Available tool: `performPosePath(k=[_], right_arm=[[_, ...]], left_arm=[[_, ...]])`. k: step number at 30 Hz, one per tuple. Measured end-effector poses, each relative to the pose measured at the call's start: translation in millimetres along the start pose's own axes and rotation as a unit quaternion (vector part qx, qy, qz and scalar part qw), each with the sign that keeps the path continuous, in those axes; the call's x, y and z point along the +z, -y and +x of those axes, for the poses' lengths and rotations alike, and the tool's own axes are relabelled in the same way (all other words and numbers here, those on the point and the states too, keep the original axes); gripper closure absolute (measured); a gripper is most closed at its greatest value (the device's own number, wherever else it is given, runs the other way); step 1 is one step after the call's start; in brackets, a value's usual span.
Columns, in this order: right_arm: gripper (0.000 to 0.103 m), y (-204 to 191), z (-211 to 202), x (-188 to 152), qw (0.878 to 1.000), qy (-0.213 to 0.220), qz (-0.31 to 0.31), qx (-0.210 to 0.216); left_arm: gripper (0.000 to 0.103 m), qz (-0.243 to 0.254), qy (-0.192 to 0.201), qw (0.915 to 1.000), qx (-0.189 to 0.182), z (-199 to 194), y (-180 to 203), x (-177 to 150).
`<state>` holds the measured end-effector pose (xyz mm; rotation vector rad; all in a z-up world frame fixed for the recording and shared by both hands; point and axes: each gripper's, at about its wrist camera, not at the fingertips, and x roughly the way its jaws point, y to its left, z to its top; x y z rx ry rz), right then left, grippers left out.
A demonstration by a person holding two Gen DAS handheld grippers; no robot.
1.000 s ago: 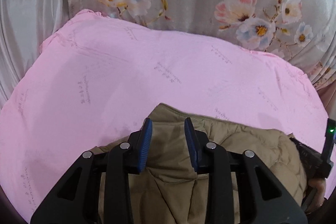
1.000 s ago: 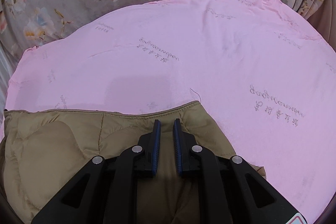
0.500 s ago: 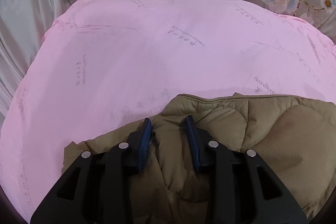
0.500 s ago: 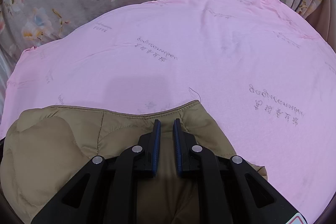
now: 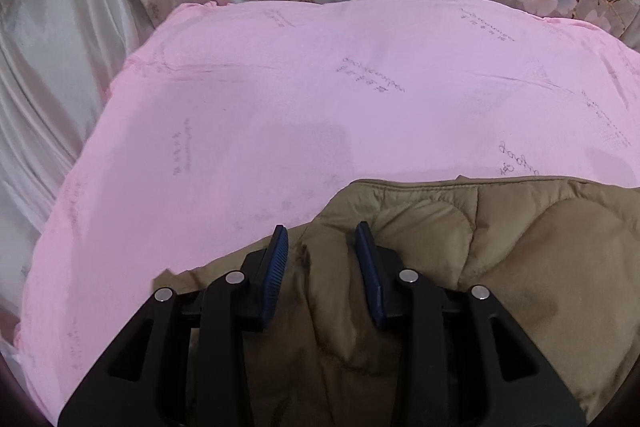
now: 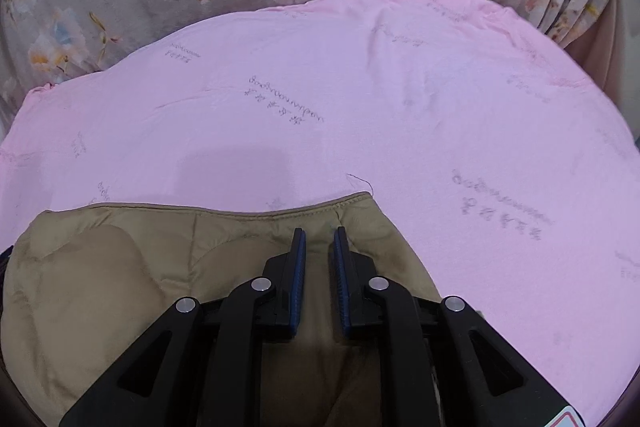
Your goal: Fold large clothes
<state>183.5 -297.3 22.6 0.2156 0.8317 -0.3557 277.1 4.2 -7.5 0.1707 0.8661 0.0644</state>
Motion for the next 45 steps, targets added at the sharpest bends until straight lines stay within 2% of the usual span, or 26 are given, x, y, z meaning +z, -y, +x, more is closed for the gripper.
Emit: performPosePath(k=[4,6,8,14,19,27,39,45], right_arm=[[0.083,-43.3,-48.6,-4.0,0.998,0.035,-0.038,0.028],[0.083,-60.8,-54.9,-9.6,0.997,0.031,-0.049,0.044],[0.082,-69.2,-52.4,-17.6,0.997,0.023,-0.051,0.054],[0.082,-69.5,-30.1,-42.3,0.997,0.001,-0.051,0.059],[0.082,-67.6,-19.2,-49.9,0.997,0.002,-0.047,0.066],[0.082,-78.6,-11.6,-60.8,0.997,0.03,-0.068,0.039],[0.082,-85.0,-7.0,-65.3,0.996,0.038,-0.082,0.016],[0.082,-81.4,-6.6,-64.1,0.996,0.038,-0.072,0.029]], left_arm=[[0.07,-0.014,0.043,0.9979,-0.047,-69.0,7.7,5.6],[0.07,-0.008,0.056,0.996,-0.069,-94.7,21.7,6.9],[0.07,0.002,0.057,0.9955,-0.075,-101.9,36.8,4.9],[0.07,0.007,0.022,0.9978,-0.063,-69.8,63.0,-19.3],[0.07,0.008,0.027,0.9982,-0.053,-56.5,71.7,-29.4],[0.07,0.013,0.039,0.9984,-0.04,-47.3,78.7,-35.6],[0.07,0.024,0.05,0.9983,-0.021,-44.0,86.5,-40.6],[0.07,0.025,0.049,0.9983,-0.019,-43.7,87.5,-40.6]])
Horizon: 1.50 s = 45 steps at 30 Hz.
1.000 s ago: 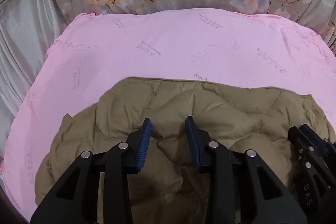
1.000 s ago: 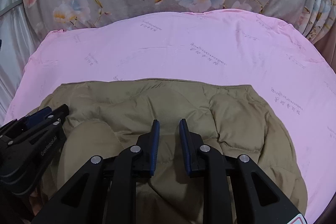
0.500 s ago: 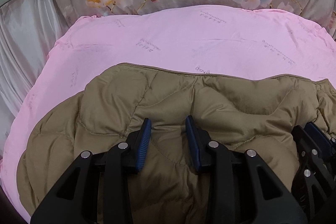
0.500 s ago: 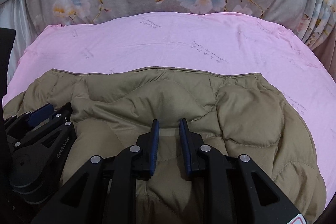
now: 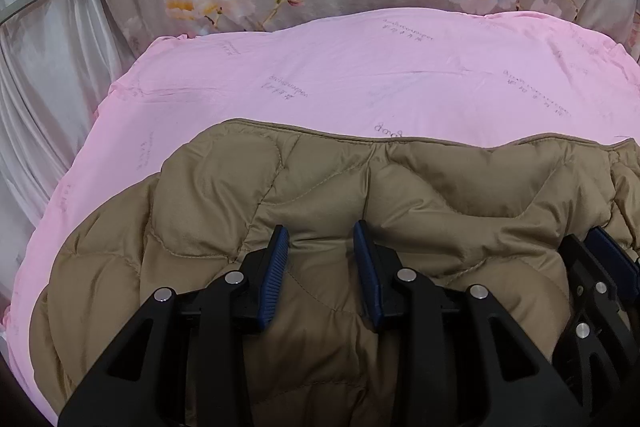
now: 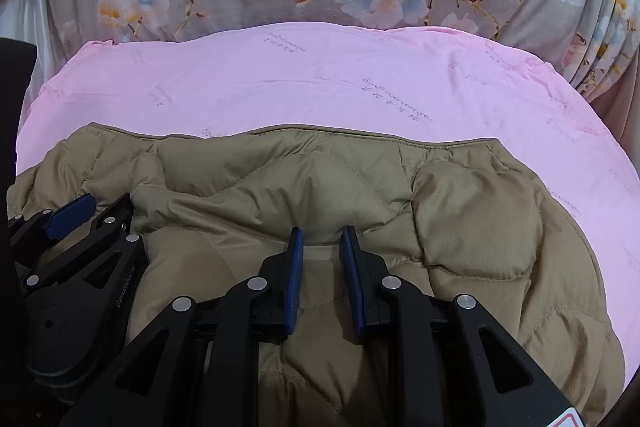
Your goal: Fold large clothes
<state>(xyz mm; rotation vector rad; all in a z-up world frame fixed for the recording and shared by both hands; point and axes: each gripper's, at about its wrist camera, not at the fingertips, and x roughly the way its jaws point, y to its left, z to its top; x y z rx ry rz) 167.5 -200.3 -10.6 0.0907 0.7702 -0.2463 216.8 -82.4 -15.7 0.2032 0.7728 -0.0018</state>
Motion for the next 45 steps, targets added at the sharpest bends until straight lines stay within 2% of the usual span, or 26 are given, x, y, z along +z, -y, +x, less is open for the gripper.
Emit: performPosePath(k=[4,6,7,9,13,18,20,23,25,28,31,33,34,35,36,38,40,41,42,43,44,45], right_arm=[[0.081,10.7,-25.3,-2.6,0.998,0.0,0.041,0.046],[0.081,5.7,-46.0,-11.1,0.997,0.006,0.04,0.066],[0.081,1.4,-51.6,-15.4,0.997,0.007,0.03,0.064],[0.08,-6.8,-60.6,-28.0,0.998,0.008,0.015,0.064],[0.079,-9.2,-61.6,-48.5,0.998,0.011,0.015,0.063],[0.079,-10.1,-59.6,-55.6,0.998,0.016,0.005,0.063],[0.079,-11.9,-61.2,-55.9,0.998,0.013,-0.006,0.059],[0.079,-15.4,-70.0,-61.6,0.998,0.014,-0.027,0.055],[0.079,-16.5,-73.1,-63.6,0.998,0.014,-0.037,0.053],[0.079,-16.0,-80.1,-59.5,0.998,0.003,-0.029,0.061],[0.079,-18.7,-88.0,-50.1,0.996,0.002,-0.012,0.085],[0.079,-23.7,-85.6,-45.8,0.995,-0.008,-0.005,0.103],[0.079,-25.5,-82.2,-44.5,0.994,-0.016,-0.004,0.11],[0.079,-28.6,-78.1,-44.7,0.993,-0.024,-0.006,0.111],[0.079,-31.2,-74.4,-45.4,0.994,-0.029,-0.009,0.109],[0.078,-33.1,-69.6,-47.7,0.994,-0.033,-0.012,0.108],[0.078,-32.4,-66.5,-49.6,0.993,-0.037,-0.008,0.112],[0.078,-32.0,-65.8,-50.4,0.993,-0.039,-0.006,0.114],[0.078,-32.4,-65.0,-51.2,0.993,-0.041,-0.007,0.114],[0.078,-33.3,-63.9,-51.2,0.993,-0.041,-0.01,0.112],[0.078,-33.7,-63.1,-51.2,0.993,-0.042,-0.012,0.11],[0.078,-34.0,-62.5,-51.3,0.993,-0.043,-0.013,0.107]], left_arm=[[0.069,-0.014,-0.007,0.9995,-0.028,-8.4,-10.9,0.2],[0.063,-0.031,-0.004,0.9984,-0.048,-27.7,-23.6,-8.1],[0.058,-0.031,0.001,0.9984,-0.047,-37.9,-27.4,-13.3],[0.054,-0.024,0.012,0.9988,-0.041,-53.1,-29.4,-25.1],[0.053,-0.002,0.026,0.9994,-0.021,-60.5,-22.6,-46.7],[0.053,0.001,0.037,0.9992,-0.017,-57.7,-22.0,-54.7],[0.052,-0.001,0.03,0.9991,-0.029,-60.9,-27.3,-54.3],[0.04,-0.025,0.021,0.9975,-0.062,-82.1,-55.4,-63.9],[0.028,-0.048,0.02,0.9967,-0.063,-98.7,-83.8,-73.9],[0.024,-0.097,0.004,0.9941,-0.048,-118.0,-141.0,-90.9],[0.021,-0.16,-0.037,0.9856,-0.04,-112.9,-195.5,-106.4],[0.021,-0.213,-0.063,0.9734,-0.055,-97.8,-223.5,-114.5],[0.021,-0.234,-0.073,0.967,-0.068,-89.7,-231.3,-116.9],[0.021,-0.259,-0.083,0.9572,-0.098,-77.8,-238.7,-118.9],[0.02,-0.27,-0.09,0.9525,-0.108,-71.0,-239.0,-119.7],[0.017,-0.288,-0.108,0.9392,-0.153,-52.2,-235.4,-120.9],[0.016,-0.308,-0.117,0.9273,-0.177,-41.2,-231.0,-122.0],[0.016,-0.312,-0.112,0.9274,-0.173,-40.4,-227.7,-119.6],[0.021,-0.307,-0.109,0.9293,-0.174,-41.3,-223.0,-115.6],[0.035,-0.299,-0.106,0.9323,-0.173,-44.8,-217.6,-110.7],[0.043,-0.291,-0.1,0.9369,-0.167,-49.8,-213.2,-105.6],[0.061,-0.278,-0.091,0.9422,-0.164,-58.3,-208.8,-99.9]])
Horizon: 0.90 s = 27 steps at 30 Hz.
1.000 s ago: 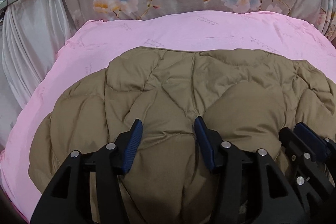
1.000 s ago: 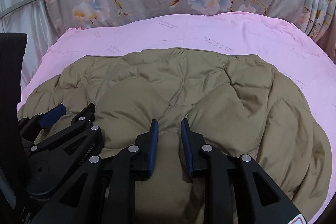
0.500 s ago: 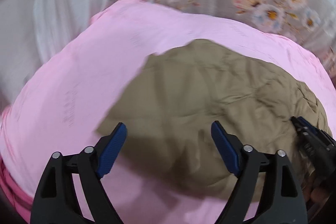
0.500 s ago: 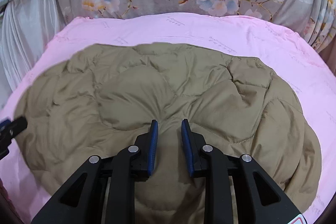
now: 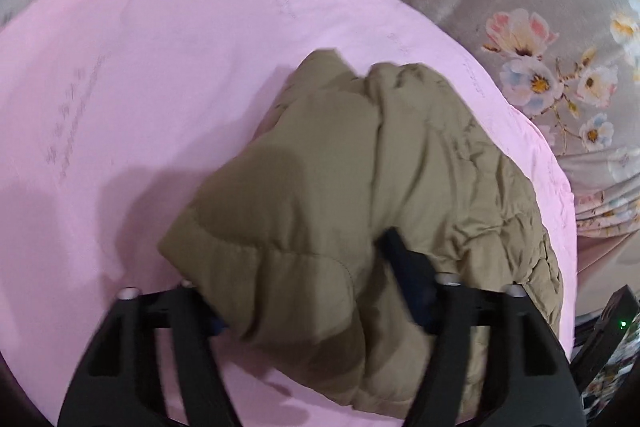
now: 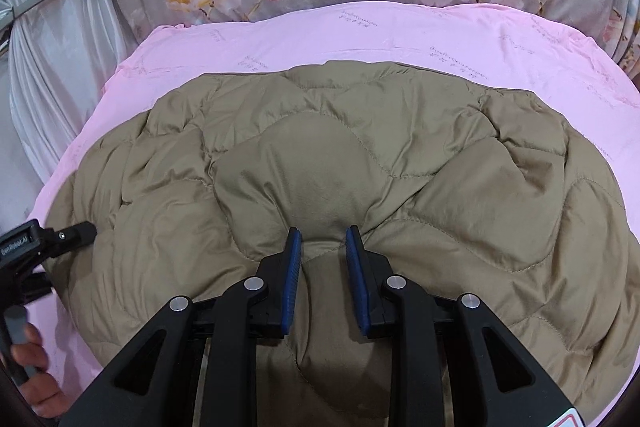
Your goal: Fold large clothes
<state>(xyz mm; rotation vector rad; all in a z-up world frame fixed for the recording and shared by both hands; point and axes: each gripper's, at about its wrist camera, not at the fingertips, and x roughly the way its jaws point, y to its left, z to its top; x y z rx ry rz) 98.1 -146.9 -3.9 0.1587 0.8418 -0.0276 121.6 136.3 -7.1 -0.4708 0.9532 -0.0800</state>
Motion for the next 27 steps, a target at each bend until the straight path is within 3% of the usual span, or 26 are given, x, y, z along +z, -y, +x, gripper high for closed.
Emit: performPosePath(k=[1,4,7,10,15,20,24,27], right_arm=[[0.078,0.2,0.4,0.3,1.0,0.0,0.0,-0.001],[0.078,0.1,1.8,0.5,1.0,-0.005,0.002,-0.001],[0.078,0.9,1.9,2.0,1.0,-0.01,0.007,0.003],[0.079,8.9,-3.6,8.1,0.999,-0.03,0.017,0.014],[0.079,44.2,-55.0,-1.4,0.998,-0.051,0.036,0.031],[0.089,61.9,-69.3,-42.6,0.993,-0.1,0.041,0.053],[0.091,76.1,-60.2,-56.4,0.988,-0.104,0.073,0.085],[0.093,99.2,-80.0,-62.0,0.985,-0.093,0.107,0.1]], left_arm=[[0.073,0.013,0.008,0.9999,-0.001,-7.1,8.2,1.9],[0.085,0.069,0.04,0.9966,-0.021,-40.4,39.7,9.9],[0.087,0.116,0.069,0.9895,-0.053,-72.6,75.2,14.7],[0.088,0.173,0.091,0.9769,-0.086,-99.4,119.8,11.2],[0.088,0.248,0.112,0.9553,-0.115,-120.0,182.0,-1.4],[0.088,0.307,0.104,0.9358,-0.139,-120.6,237.3,-22.0],[0.088,0.352,0.082,0.9193,-0.155,-109.0,281.4,-54.3],[0.088,0.369,0.051,0.9141,-0.16,-90.3,309.0,-77.0]])
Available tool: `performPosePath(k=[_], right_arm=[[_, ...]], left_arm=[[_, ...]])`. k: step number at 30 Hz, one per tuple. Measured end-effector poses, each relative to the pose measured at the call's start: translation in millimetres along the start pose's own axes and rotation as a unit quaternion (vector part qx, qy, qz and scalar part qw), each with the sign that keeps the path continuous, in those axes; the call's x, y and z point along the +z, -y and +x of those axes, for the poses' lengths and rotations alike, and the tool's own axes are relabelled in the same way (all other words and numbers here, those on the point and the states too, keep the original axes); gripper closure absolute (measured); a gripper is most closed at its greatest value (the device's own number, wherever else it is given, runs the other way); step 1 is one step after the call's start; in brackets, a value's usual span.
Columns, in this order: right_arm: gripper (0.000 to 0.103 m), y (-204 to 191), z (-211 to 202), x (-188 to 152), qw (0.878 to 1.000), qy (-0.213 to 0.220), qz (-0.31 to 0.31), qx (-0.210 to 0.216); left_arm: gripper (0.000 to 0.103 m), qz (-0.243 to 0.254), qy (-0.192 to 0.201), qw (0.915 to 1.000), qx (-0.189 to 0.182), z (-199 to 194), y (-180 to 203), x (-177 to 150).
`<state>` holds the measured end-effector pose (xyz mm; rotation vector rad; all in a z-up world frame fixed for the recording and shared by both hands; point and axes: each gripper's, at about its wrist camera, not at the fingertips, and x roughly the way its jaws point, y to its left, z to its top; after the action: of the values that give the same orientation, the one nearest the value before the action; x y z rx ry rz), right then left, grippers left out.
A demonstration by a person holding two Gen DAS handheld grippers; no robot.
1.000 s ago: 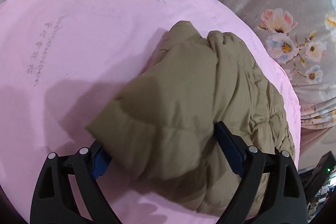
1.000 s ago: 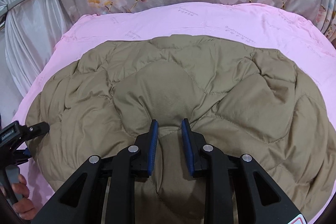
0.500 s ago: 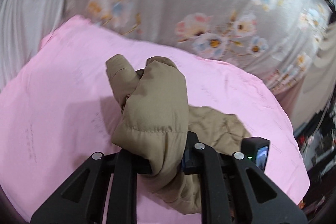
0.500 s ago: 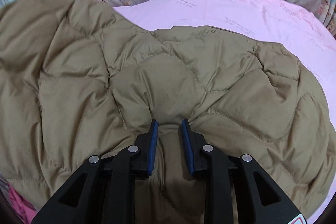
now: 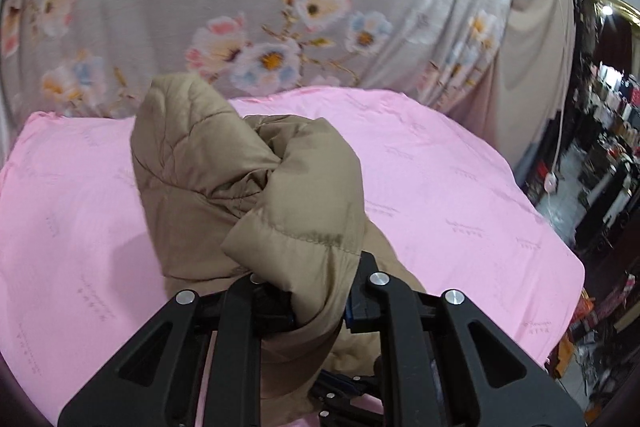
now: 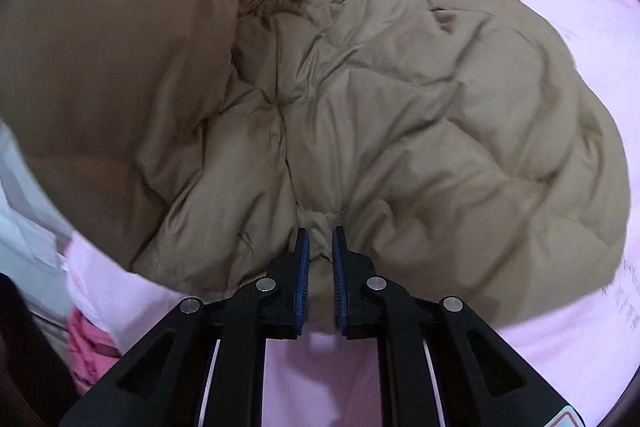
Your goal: Fold large clothes
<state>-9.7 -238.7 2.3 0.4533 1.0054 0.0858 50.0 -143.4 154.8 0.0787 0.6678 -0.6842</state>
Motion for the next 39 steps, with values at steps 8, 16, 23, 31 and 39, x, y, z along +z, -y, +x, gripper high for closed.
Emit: performPosePath(k=[8,16,23,31,39], right_arm=[[0.086,67.7,-64.7,-23.0,0.993,0.055,0.065,-0.079],[0.086,102.0,-88.0,-36.7,0.985,0.081,0.102,-0.116],[0.084,111.8,-107.0,-7.4,0.98,0.117,0.107,-0.12],[0.038,76.6,-126.8,68.1,0.984,0.168,0.052,-0.04],[0.031,36.5,-62.4,156.0,0.992,0.117,0.038,-0.015]], left_arm=[[0.088,0.008,-0.08,0.9966,-0.015,76.1,46.7,-26.4],[0.088,0.042,-0.134,0.99,-0.004,128.3,77.0,-74.0],[0.085,0.072,-0.133,0.9885,0.005,129.9,89.6,-90.4],[0.028,0.01,-0.045,0.9983,-0.035,29.8,48.4,-55.0],[0.028,-0.1,-0.009,0.9872,0.124,-3.8,-66.5,-18.2]])
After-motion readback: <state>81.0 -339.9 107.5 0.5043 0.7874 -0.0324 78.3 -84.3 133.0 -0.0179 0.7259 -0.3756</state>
